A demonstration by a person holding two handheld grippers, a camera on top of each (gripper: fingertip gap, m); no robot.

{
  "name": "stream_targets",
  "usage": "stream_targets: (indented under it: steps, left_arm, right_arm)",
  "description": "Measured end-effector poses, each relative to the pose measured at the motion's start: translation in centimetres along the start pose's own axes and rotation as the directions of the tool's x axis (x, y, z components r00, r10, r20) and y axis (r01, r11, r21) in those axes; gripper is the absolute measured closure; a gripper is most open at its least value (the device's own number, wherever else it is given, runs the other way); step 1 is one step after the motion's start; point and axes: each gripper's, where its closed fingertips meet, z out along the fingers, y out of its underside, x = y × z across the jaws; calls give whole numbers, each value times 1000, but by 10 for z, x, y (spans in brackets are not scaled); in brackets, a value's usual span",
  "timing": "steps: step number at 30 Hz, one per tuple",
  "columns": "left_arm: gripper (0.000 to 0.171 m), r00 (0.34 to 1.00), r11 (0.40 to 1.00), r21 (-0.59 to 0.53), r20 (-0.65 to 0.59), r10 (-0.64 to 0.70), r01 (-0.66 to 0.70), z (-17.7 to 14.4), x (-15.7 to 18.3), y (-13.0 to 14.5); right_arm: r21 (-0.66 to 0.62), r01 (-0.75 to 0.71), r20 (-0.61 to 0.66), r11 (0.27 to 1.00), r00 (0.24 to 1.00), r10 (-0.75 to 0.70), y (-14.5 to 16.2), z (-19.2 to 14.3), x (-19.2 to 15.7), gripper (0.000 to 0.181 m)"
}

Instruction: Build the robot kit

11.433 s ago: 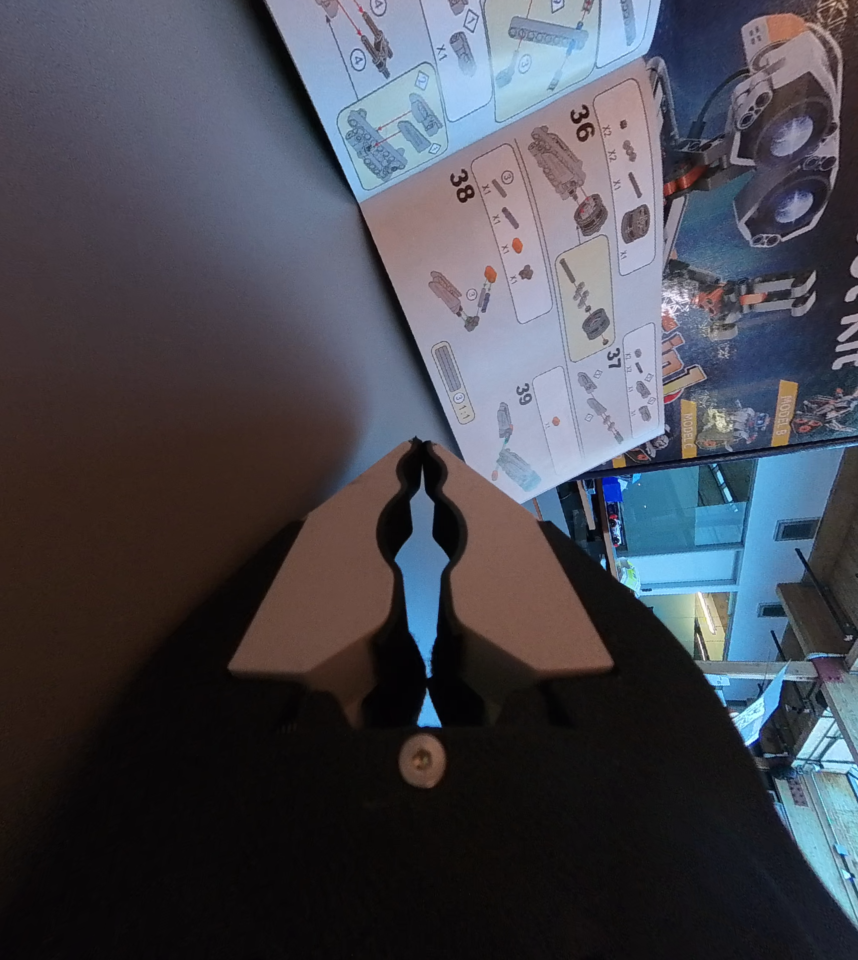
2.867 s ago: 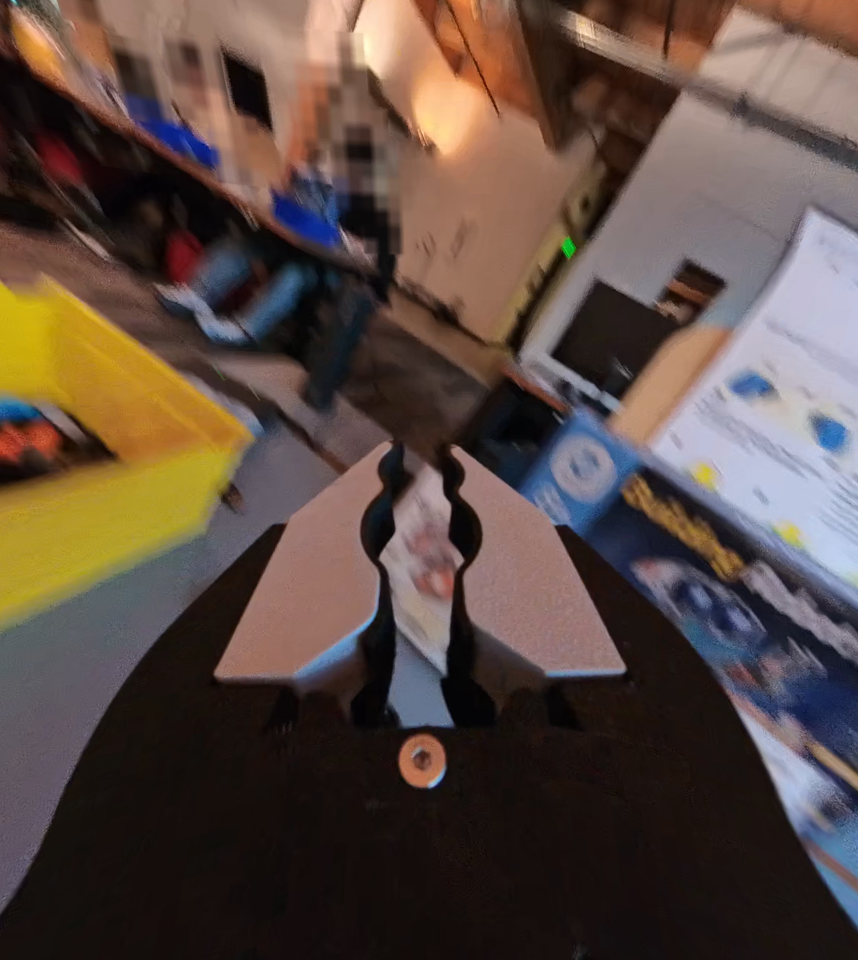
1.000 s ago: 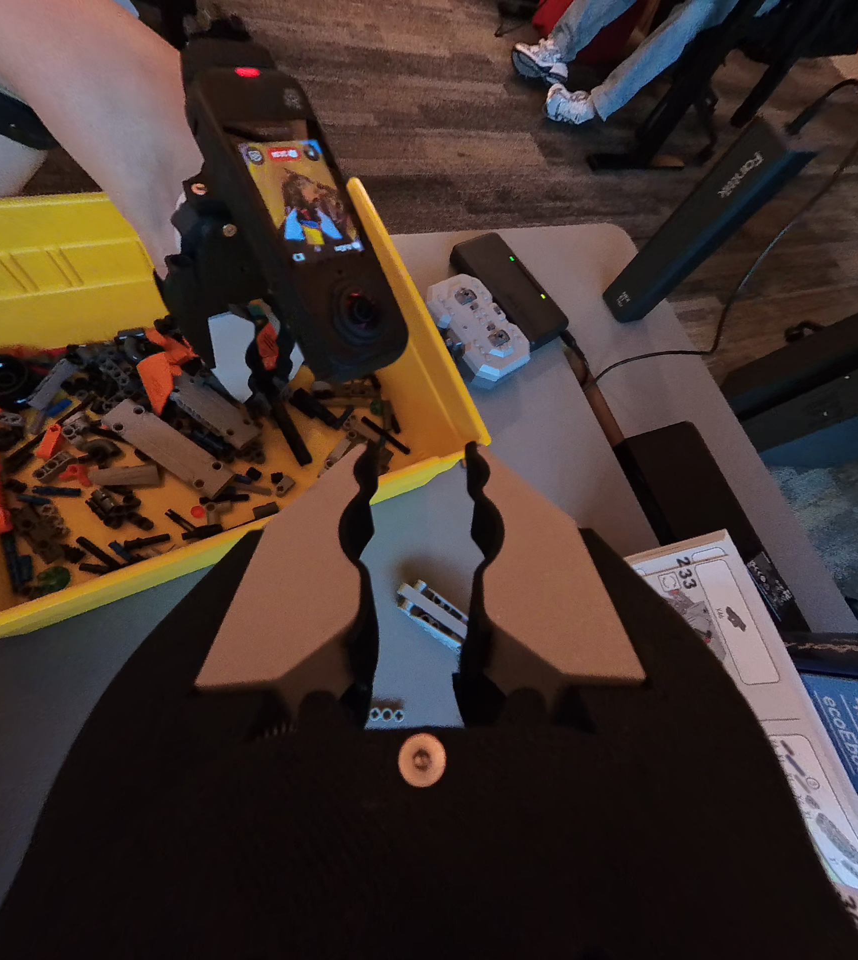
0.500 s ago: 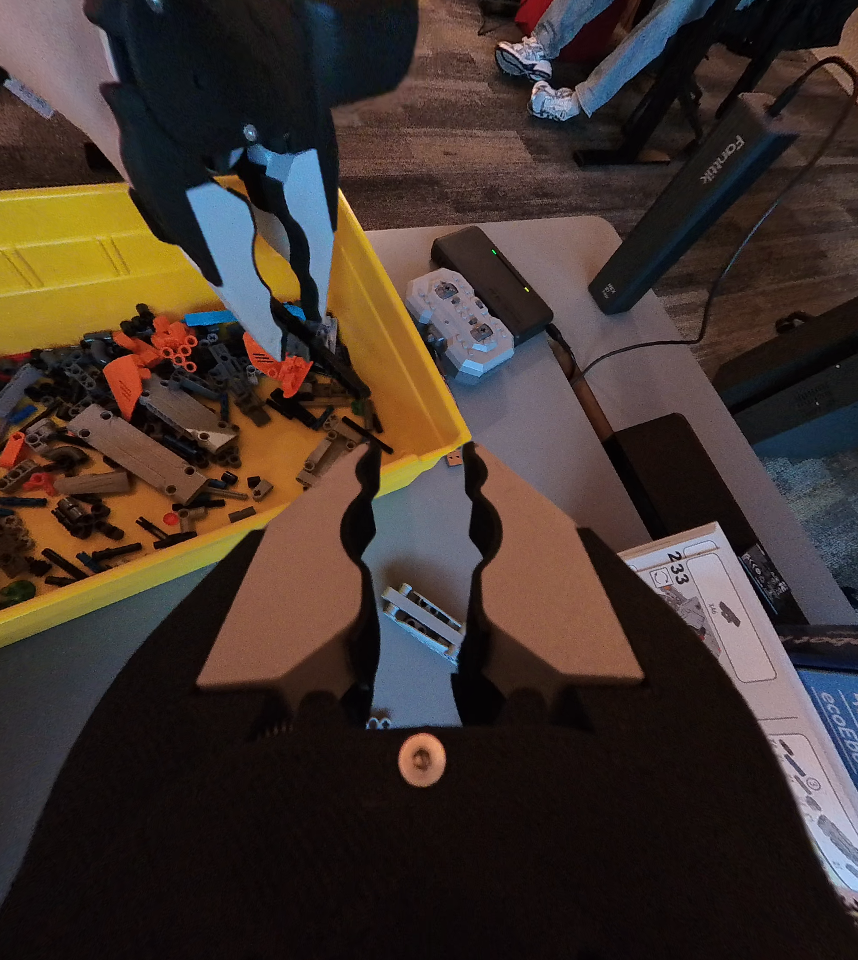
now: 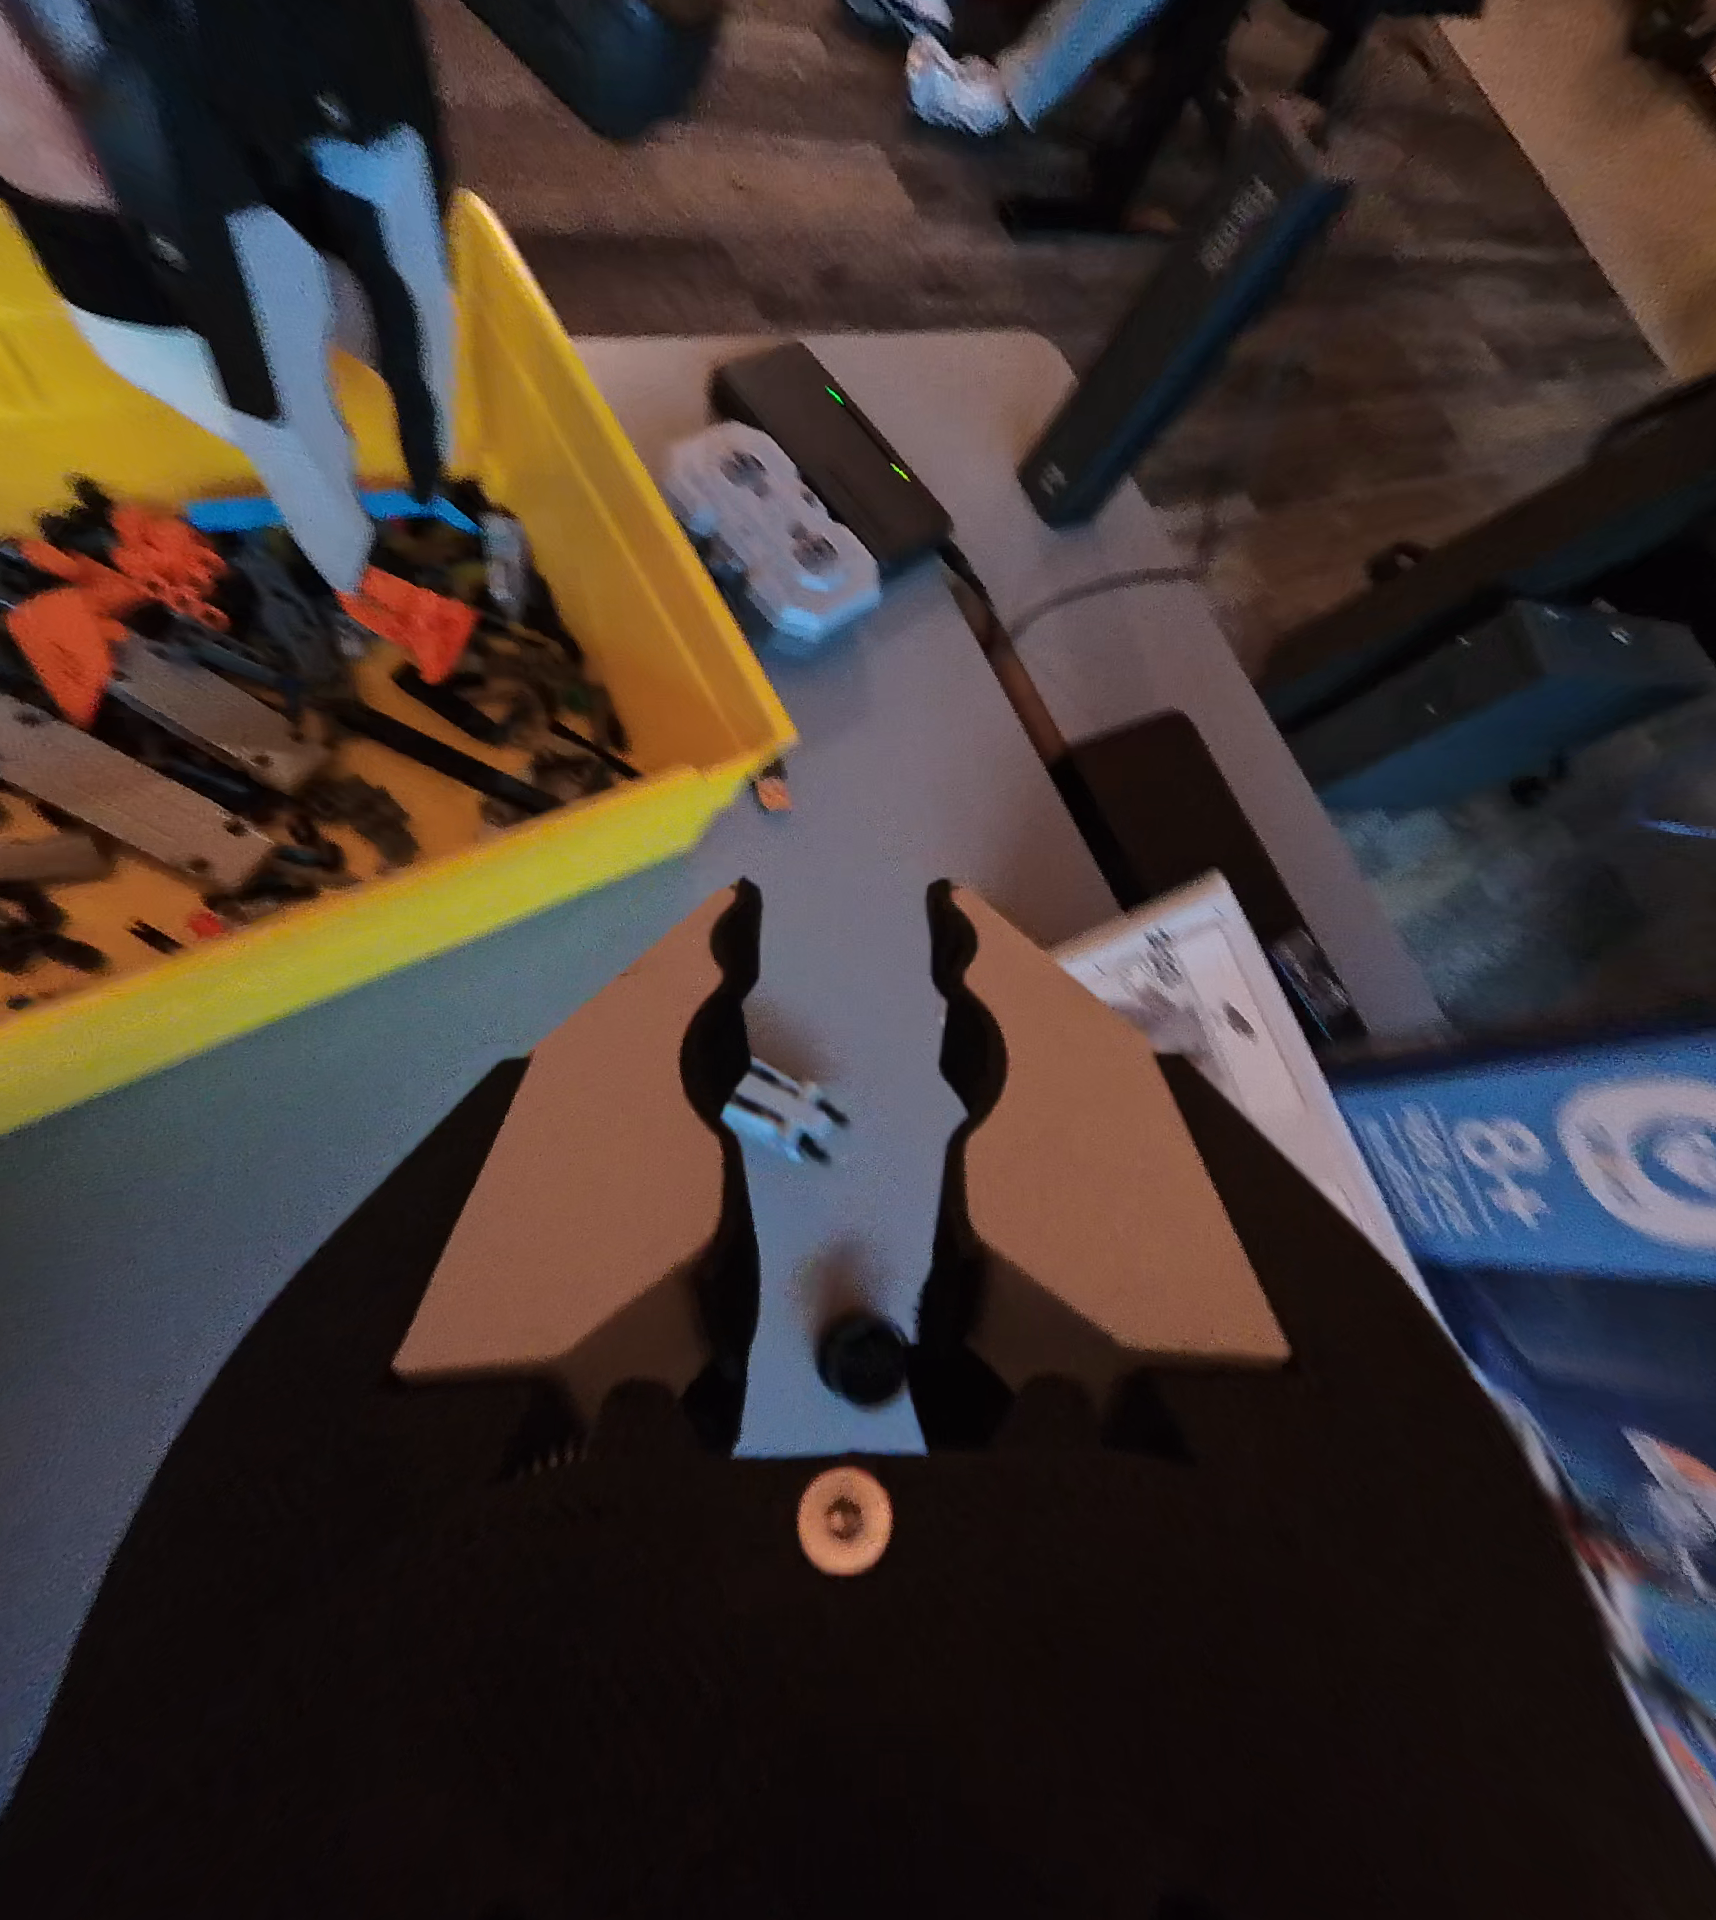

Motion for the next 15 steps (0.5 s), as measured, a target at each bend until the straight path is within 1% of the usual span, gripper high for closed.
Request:
stream_targets:
  steps: [3, 5, 7, 9, 12, 15]
  left_arm:
    - [123, 999, 999, -29, 8, -37, 38, 1, 3, 4]
    - [122, 998, 997, -48, 20, -54, 55, 2, 4, 8]
    - [120, 998, 996, -75, 36, -48, 51, 4, 5, 12]
    - [119, 999, 993, -115, 50, -10, 16, 7, 6, 16]
    - [118, 996, 984, -168, 55, 76, -65, 12, 10, 24]
    - [113, 996, 978, -202, 58, 60, -47, 16, 12, 28]
  right_arm:
    - [-114, -68, -155, 991, 987, 50, 38, -32, 37, 149]
    - [-191, -139, -291, 972, 954, 79, 73, -61, 66, 150]
    - [-233, -245, -400, 941, 906, 137, 109, -92, 88, 152]
    - [-216, -336, -459, 917, 864, 209, 139, -114, 102, 154]
    - [-167, -440, -516, 882, 801, 302, 174, -139, 118, 154]
    - [-119, -521, -568, 845, 734, 373, 197, -157, 128, 155]
